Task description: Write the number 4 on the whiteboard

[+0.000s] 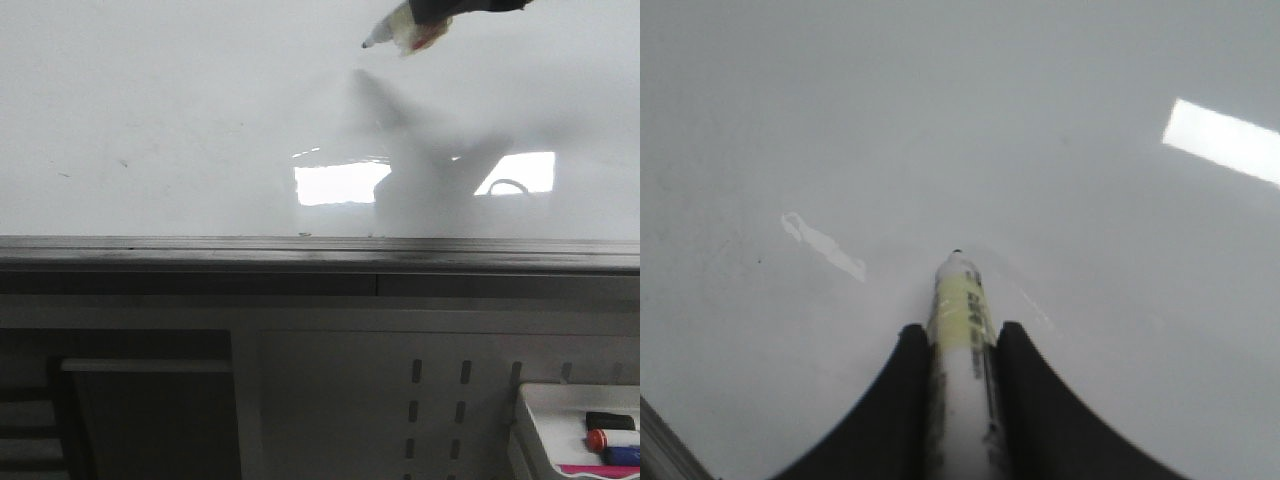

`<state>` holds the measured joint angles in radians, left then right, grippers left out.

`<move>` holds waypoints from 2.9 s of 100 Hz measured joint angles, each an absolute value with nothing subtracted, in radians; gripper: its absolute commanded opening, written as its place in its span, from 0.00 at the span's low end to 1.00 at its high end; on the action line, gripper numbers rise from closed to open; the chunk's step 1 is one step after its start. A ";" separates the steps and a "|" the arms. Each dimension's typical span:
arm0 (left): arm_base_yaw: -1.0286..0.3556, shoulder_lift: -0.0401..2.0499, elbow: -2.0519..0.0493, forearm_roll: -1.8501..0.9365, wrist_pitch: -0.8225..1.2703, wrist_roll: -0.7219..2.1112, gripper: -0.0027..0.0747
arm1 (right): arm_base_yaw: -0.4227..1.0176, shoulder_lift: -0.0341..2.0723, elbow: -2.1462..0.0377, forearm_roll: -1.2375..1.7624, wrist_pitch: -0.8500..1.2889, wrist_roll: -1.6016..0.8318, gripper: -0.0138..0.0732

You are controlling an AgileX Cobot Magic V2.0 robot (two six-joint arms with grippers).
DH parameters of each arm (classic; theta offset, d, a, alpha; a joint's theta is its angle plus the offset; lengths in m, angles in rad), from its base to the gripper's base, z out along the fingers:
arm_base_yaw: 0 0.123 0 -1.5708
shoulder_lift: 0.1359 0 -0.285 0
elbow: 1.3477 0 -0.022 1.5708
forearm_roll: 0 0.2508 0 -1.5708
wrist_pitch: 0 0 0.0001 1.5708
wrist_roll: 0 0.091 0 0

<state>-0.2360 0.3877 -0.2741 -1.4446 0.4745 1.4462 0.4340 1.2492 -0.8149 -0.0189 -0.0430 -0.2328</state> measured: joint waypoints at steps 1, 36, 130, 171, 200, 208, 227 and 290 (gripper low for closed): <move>-0.236 0.388 -0.274 -1.446 0.473 1.446 0.01 | 0.434 1.251 -0.818 -0.019 -0.041 -0.233 0.09; -0.236 0.388 -0.274 -1.483 0.485 1.446 0.01 | 0.431 1.322 -0.883 -0.021 0.045 -0.233 0.09; -0.236 0.388 -0.274 -1.509 0.534 1.445 0.01 | 0.531 1.362 -0.887 0.101 0.173 -0.227 0.10; -0.236 0.388 -0.274 -1.509 0.534 1.445 0.01 | 0.239 1.162 -0.887 0.019 0.506 -0.180 0.10; -0.236 0.388 -0.274 -1.509 0.536 1.445 0.01 | 0.300 1.096 -0.879 0.022 0.494 -0.175 0.10; -0.236 0.388 -0.274 -1.509 0.538 1.445 0.01 | 0.357 1.071 -0.879 0.031 0.434 -0.175 0.10; -0.236 0.388 -0.274 -1.509 0.542 1.445 0.01 | 0.417 1.098 -0.879 0.037 0.320 -0.175 0.10; -0.236 0.388 -0.274 -1.517 0.564 1.445 0.01 | 0.410 1.264 -0.879 0.025 0.165 -0.175 0.10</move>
